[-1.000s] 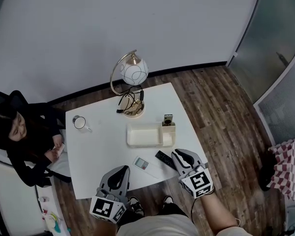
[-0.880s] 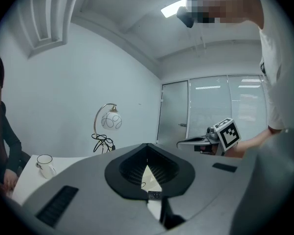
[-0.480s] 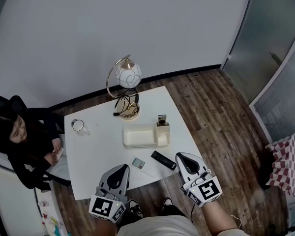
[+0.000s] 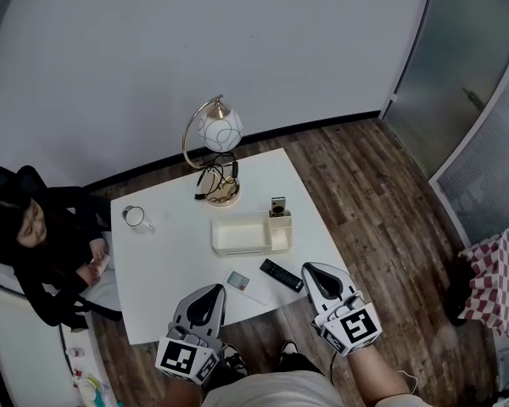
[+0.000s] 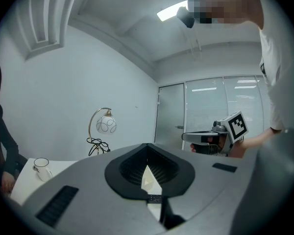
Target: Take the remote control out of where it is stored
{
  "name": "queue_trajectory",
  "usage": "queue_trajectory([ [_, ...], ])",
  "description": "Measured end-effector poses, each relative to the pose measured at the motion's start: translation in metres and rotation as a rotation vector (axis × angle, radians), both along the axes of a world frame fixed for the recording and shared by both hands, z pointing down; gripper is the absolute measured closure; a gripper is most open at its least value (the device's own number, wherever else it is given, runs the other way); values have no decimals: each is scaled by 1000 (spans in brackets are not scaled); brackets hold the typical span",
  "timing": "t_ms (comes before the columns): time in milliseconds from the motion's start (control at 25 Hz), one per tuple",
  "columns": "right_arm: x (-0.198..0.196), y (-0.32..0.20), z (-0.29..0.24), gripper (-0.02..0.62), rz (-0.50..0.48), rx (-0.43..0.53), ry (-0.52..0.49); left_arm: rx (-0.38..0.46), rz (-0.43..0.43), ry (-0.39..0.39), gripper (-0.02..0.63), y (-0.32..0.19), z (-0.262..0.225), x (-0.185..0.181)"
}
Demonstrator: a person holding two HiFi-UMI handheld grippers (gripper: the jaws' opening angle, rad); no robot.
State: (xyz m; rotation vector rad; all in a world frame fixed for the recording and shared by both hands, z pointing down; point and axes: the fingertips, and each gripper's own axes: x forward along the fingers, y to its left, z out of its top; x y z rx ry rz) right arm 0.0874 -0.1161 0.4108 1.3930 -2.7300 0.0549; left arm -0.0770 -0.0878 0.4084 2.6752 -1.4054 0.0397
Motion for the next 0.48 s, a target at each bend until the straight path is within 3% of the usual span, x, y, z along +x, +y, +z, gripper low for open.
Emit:
queue_trajectory([
  [480, 1, -44, 13, 583, 61, -45, 43, -10, -22, -5, 600, -1, 3, -6],
])
